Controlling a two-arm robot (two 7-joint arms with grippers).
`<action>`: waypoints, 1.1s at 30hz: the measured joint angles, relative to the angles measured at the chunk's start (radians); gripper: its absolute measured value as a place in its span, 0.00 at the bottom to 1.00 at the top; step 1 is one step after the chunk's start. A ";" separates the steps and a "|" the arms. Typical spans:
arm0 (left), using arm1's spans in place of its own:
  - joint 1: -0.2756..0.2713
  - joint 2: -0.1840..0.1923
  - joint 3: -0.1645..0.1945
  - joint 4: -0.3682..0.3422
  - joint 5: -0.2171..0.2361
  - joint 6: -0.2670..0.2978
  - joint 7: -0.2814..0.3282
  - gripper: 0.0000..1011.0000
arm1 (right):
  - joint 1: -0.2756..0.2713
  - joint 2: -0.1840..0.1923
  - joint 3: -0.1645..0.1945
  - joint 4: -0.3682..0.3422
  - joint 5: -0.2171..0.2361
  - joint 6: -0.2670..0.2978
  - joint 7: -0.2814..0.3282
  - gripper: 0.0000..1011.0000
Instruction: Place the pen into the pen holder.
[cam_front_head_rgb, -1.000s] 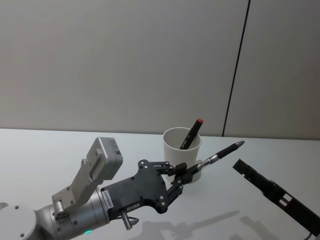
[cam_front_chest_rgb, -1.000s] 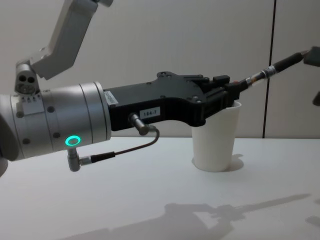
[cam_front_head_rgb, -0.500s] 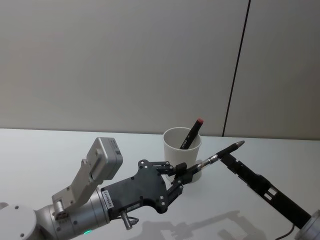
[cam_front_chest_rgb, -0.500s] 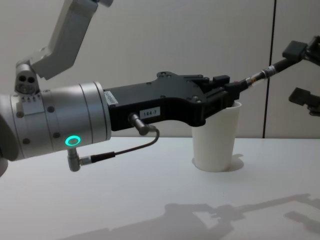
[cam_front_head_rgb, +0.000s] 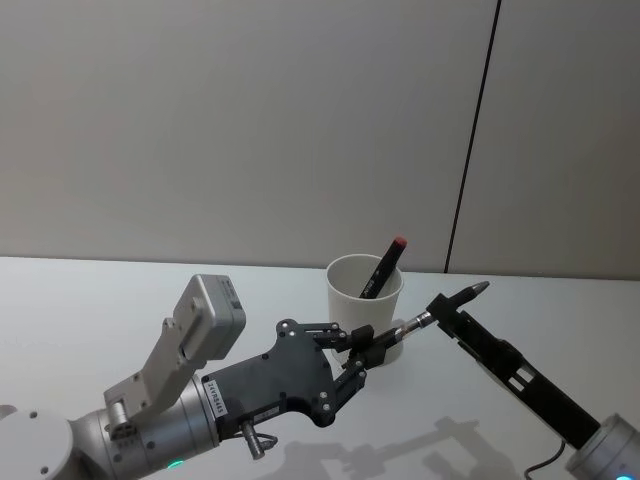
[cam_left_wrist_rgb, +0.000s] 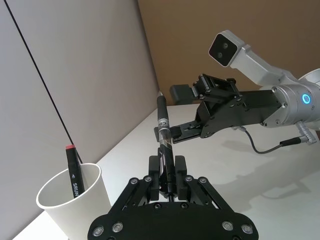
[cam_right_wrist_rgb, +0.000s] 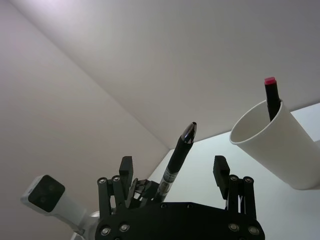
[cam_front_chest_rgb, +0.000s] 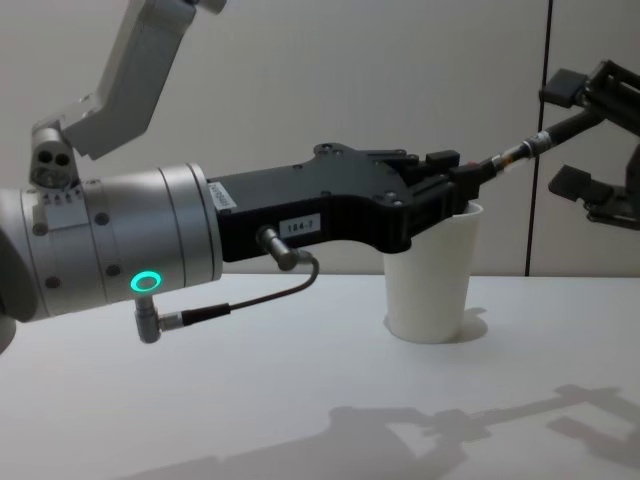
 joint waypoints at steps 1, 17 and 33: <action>0.000 0.000 0.000 0.000 0.000 0.000 0.000 0.18 | 0.001 -0.002 -0.002 0.001 0.001 -0.003 0.000 0.99; 0.000 0.000 0.000 0.000 0.000 0.000 0.000 0.18 | 0.006 -0.024 -0.018 0.011 0.013 -0.043 -0.003 0.99; 0.000 0.000 0.000 0.000 0.000 0.000 0.000 0.18 | 0.006 -0.032 -0.024 0.012 0.017 -0.061 -0.007 0.67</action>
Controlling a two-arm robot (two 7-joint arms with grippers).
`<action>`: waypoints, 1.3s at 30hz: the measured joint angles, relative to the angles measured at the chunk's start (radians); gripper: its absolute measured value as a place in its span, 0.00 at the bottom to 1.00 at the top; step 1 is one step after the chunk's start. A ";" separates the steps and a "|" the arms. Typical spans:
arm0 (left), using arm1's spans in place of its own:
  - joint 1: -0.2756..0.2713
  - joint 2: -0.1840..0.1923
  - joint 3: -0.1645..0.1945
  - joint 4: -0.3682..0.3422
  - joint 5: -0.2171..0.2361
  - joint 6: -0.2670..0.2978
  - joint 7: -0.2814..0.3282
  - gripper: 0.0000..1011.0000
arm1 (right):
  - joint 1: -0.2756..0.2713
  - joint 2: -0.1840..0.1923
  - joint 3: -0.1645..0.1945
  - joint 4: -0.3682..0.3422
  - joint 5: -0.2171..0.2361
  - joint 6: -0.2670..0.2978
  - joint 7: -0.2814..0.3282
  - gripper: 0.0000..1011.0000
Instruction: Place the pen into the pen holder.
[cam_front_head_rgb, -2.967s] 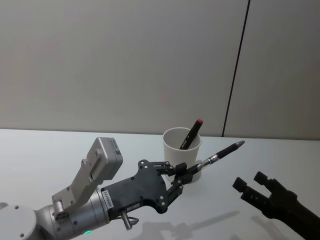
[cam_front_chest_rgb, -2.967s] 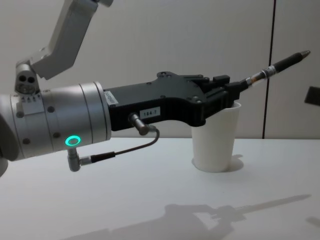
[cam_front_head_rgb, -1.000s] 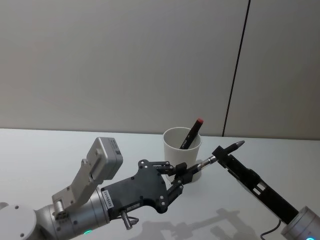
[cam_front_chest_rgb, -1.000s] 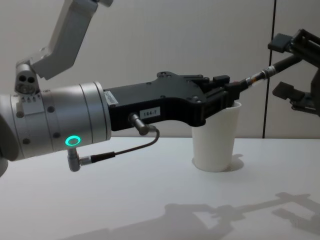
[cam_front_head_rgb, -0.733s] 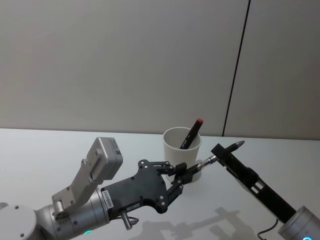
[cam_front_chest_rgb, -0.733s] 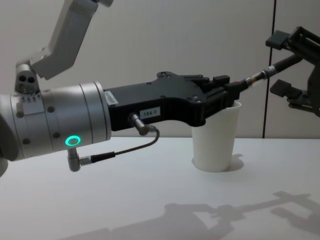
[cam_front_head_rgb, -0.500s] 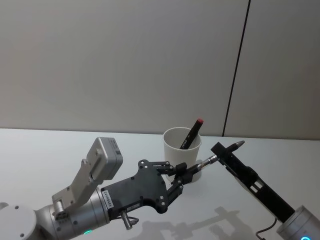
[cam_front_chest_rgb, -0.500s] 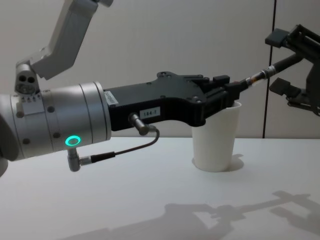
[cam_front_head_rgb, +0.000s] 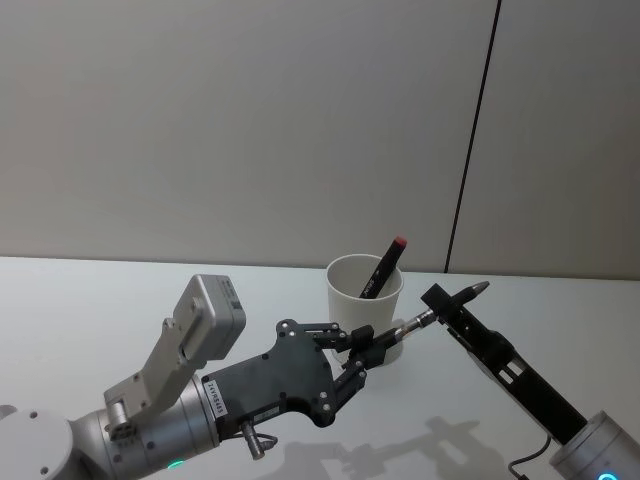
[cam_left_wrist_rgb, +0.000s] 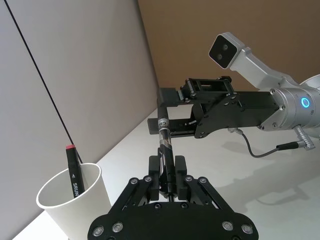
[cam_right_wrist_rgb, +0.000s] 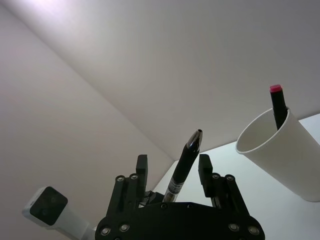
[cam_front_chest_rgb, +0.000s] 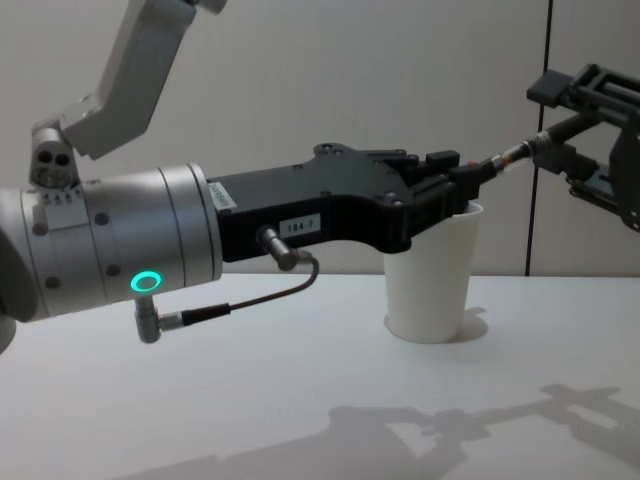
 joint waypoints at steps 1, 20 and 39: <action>0.000 0.000 0.000 0.000 0.000 0.000 0.000 0.18 | 0.000 0.000 0.000 0.000 0.000 0.000 0.000 0.64; 0.000 0.000 0.000 0.000 0.000 0.000 0.000 0.18 | 0.000 -0.002 -0.002 0.000 0.002 -0.005 -0.001 0.15; 0.000 0.000 0.000 0.000 0.000 0.000 0.000 0.53 | 0.000 -0.002 -0.002 0.000 0.002 -0.006 -0.002 0.15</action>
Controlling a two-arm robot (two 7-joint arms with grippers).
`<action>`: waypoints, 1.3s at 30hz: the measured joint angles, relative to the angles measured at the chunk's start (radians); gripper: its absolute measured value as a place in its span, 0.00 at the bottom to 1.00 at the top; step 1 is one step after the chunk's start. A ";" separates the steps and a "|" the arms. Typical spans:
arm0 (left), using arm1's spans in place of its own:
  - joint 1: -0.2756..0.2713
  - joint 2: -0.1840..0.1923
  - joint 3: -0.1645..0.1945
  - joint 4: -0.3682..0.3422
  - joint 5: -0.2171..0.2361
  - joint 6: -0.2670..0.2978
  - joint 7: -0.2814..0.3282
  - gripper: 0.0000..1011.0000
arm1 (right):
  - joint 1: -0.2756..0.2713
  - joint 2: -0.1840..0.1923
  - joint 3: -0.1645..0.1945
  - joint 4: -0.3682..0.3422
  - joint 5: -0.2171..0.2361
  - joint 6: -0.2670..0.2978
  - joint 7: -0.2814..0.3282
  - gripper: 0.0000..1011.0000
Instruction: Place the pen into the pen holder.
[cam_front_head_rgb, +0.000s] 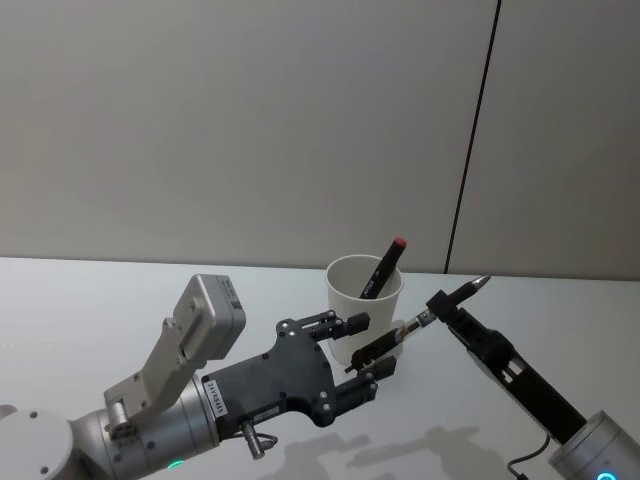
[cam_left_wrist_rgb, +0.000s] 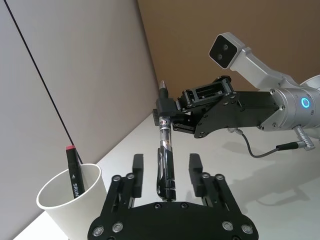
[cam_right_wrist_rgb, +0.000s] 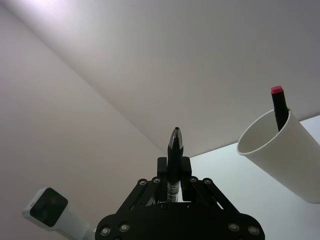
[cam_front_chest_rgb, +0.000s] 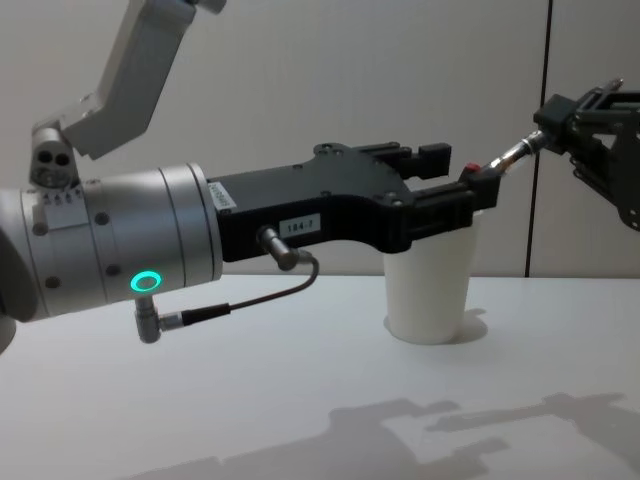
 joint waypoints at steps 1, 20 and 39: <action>0.000 0.000 0.000 0.000 0.000 0.000 0.000 0.56 | 0.000 0.000 0.000 0.000 0.000 0.000 0.000 0.15; 0.000 0.000 0.000 0.000 0.000 0.000 0.000 0.99 | 0.018 0.000 -0.005 0.011 -0.015 -0.016 -0.007 0.15; 0.000 0.000 0.000 0.000 0.000 0.000 0.000 0.99 | 0.121 -0.005 -0.058 0.081 -0.180 -0.178 -0.037 0.15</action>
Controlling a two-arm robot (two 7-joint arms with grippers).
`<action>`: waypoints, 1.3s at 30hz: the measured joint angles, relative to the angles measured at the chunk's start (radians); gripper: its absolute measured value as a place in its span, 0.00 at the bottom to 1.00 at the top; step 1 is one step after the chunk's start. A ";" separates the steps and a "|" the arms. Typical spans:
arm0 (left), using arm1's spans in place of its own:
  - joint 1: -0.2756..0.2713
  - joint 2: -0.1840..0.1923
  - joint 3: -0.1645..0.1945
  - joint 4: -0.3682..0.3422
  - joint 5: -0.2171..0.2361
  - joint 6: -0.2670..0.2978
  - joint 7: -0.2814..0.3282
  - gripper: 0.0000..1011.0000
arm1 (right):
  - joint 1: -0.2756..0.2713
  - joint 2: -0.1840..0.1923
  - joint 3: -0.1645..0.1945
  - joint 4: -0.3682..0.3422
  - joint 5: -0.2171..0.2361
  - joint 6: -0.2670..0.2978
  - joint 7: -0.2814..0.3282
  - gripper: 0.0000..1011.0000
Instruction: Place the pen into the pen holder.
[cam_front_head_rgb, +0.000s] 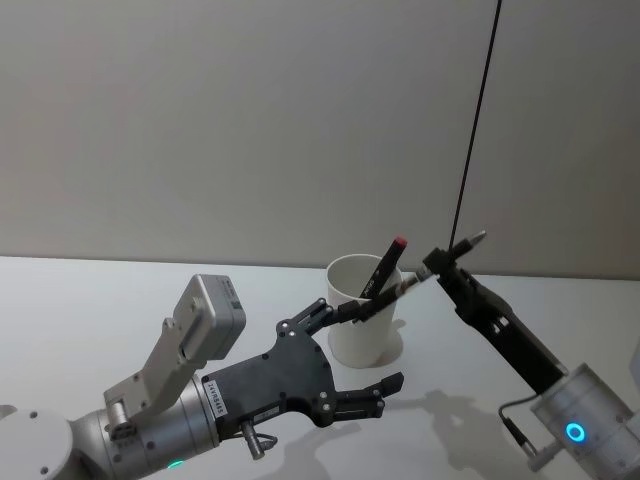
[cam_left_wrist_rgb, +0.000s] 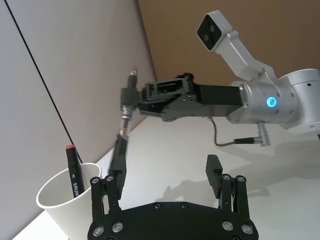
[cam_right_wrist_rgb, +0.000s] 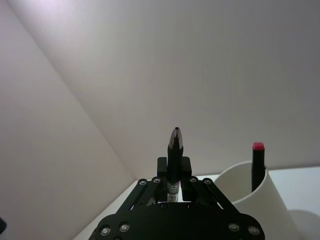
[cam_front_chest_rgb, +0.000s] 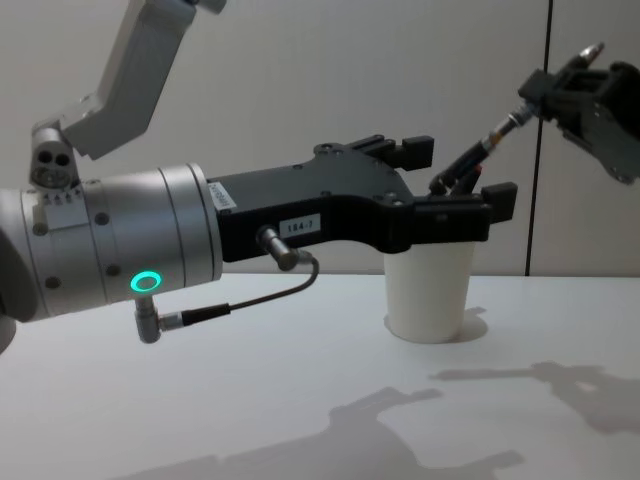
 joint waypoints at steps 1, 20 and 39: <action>0.000 0.000 0.000 0.000 0.000 0.000 0.000 0.99 | 0.007 -0.001 -0.003 0.006 -0.007 -0.008 0.001 0.15; 0.000 0.000 0.000 0.000 0.000 0.000 0.000 0.99 | 0.167 -0.040 -0.085 0.132 -0.191 -0.194 -0.012 0.15; 0.000 0.000 0.000 0.000 0.000 0.000 0.000 0.99 | 0.175 -0.030 -0.101 0.144 -0.328 -0.262 -0.100 0.15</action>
